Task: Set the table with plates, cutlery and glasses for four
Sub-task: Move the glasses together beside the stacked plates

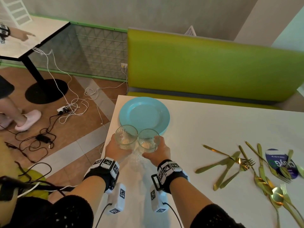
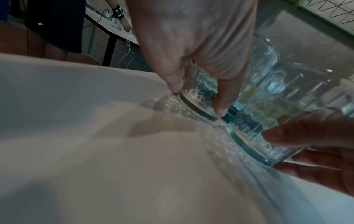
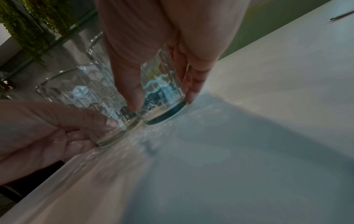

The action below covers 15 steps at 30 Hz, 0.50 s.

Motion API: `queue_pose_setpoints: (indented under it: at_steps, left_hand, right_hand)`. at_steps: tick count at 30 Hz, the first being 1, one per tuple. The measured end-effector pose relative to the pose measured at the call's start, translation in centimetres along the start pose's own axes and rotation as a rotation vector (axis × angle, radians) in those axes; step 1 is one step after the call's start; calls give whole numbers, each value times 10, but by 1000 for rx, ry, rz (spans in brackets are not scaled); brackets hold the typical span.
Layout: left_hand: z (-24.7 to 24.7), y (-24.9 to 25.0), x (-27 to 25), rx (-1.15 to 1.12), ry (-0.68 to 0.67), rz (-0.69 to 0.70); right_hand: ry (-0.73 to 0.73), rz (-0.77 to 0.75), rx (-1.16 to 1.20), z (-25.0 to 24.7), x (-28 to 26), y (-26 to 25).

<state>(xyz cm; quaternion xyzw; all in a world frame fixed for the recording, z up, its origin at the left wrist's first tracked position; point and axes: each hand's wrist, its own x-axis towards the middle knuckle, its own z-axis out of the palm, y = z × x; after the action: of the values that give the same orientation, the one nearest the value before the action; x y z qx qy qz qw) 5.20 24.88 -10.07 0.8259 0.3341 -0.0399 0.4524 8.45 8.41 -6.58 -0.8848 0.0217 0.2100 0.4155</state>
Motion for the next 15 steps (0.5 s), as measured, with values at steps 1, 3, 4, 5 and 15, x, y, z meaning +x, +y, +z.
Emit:
queue_pose_setpoints:
  at_steps: [1, 3, 4, 5, 15]
  left_hand:
    - [0, 1, -1, 2, 6, 3]
    - [0, 2, -1, 2, 18, -3]
    - [0, 1, -1, 3, 11, -6]
    - [0, 2, -2, 11, 2, -3]
    - [-11, 4, -14, -114, -83, 66]
  right_hand:
    - [0, -1, 0, 0, 0, 0]
    - [0, -1, -1, 0, 0, 0]
    - [0, 1, -1, 0, 1, 1]
    - [0, 3, -2, 1, 1, 1]
    - [-46, 68, -1, -11, 0, 4]
